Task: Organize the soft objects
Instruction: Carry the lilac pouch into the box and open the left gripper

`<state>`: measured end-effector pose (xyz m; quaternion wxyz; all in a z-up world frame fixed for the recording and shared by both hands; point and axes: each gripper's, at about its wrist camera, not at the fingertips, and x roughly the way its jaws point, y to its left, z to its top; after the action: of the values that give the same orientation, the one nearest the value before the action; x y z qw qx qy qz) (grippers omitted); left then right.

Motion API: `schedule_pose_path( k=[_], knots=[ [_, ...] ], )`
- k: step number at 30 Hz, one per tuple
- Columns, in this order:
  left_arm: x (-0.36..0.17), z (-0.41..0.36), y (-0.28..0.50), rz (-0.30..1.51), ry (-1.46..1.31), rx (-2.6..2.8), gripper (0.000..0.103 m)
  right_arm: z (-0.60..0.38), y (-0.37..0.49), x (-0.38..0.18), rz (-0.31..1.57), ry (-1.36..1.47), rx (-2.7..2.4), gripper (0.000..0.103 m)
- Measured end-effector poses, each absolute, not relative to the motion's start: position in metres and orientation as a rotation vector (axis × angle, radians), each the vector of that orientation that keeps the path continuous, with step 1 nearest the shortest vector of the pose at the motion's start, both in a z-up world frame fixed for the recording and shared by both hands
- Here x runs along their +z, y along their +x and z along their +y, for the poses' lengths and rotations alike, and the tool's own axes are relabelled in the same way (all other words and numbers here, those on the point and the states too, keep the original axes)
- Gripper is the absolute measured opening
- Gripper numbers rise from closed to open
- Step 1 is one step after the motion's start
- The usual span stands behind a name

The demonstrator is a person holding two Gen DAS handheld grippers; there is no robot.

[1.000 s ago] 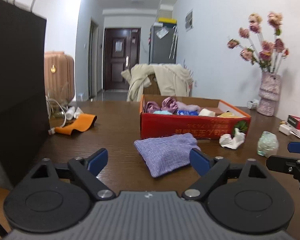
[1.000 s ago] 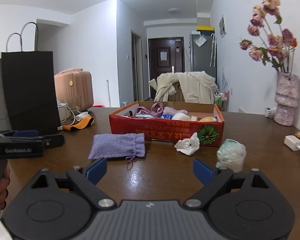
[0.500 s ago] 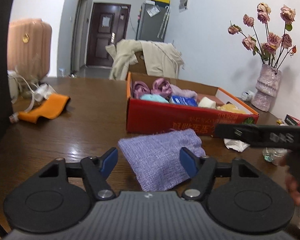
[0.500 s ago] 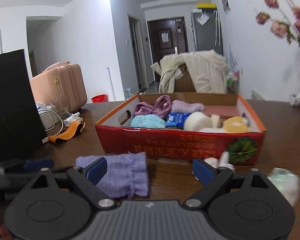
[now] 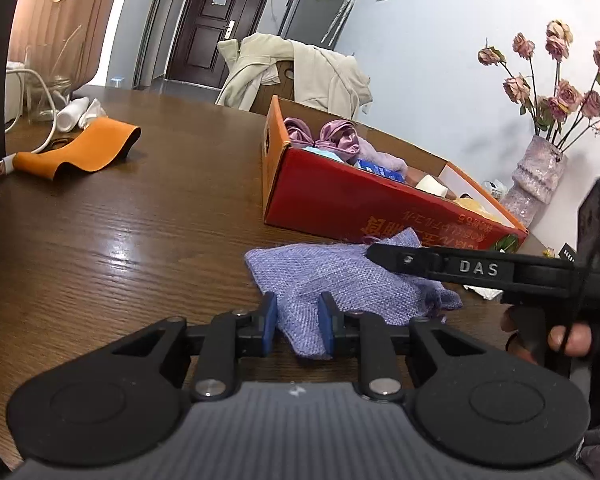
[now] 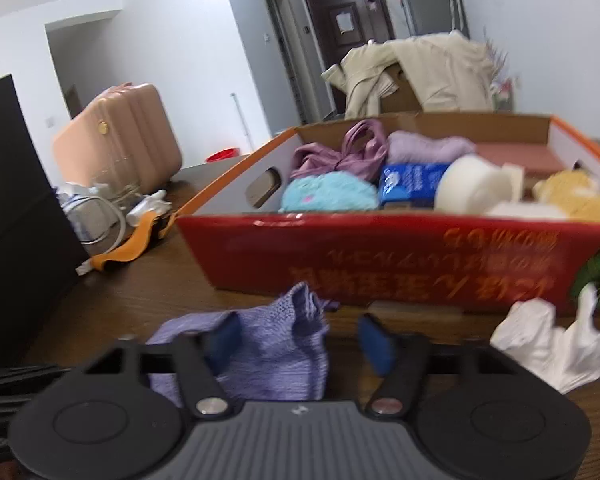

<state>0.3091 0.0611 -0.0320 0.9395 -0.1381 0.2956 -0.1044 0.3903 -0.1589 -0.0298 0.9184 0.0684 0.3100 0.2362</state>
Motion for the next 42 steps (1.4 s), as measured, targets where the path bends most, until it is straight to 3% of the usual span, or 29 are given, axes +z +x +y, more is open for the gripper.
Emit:
schedule_pose_path(
  k=[1, 2, 4, 6, 8, 11, 33, 42],
  knots=[
    [-0.032, 0.062, 0.309, 0.607, -0.286, -0.206, 0.038, -0.159, 0.388, -0.029, 0.628, 0.141, 0.491, 0.031],
    [-0.031, 0.062, 0.309, 0.610, -0.290, -0.210, 0.050, -0.159, 0.386, -0.027, 0.616, 0.126, 0.480, 0.027],
    [-0.030, 0.061, 0.308, 0.606, -0.292, -0.222, 0.054, -0.158, 0.381, -0.027, 0.600, 0.099, 0.455, 0.016],
    [-0.030, 0.059, 0.307, 0.604, -0.287, -0.243, 0.052, -0.161, 0.379, -0.029, 0.606, 0.108, 0.434, 0.014],
    [-0.031, 0.057, 0.307, 0.604, -0.278, -0.263, 0.019, -0.164, 0.375, -0.030, 0.614, 0.116, 0.419, 0.014],
    [-0.029, 0.057, 0.304, 0.588, -0.277, -0.274, 0.007, -0.167, 0.366, -0.027, 0.604, 0.126, 0.421, 0.012],
    [0.031, -0.003, 0.193, 0.425, -0.120, -0.376, 0.006, -0.206, 0.217, 0.037, 0.413, 0.125, 0.382, 0.010],
    [0.079, 0.000, 0.244, 0.390, -0.121, -0.388, 0.006, -0.204, 0.244, 0.091, 0.317, 0.063, 0.420, 0.010]
  ],
)
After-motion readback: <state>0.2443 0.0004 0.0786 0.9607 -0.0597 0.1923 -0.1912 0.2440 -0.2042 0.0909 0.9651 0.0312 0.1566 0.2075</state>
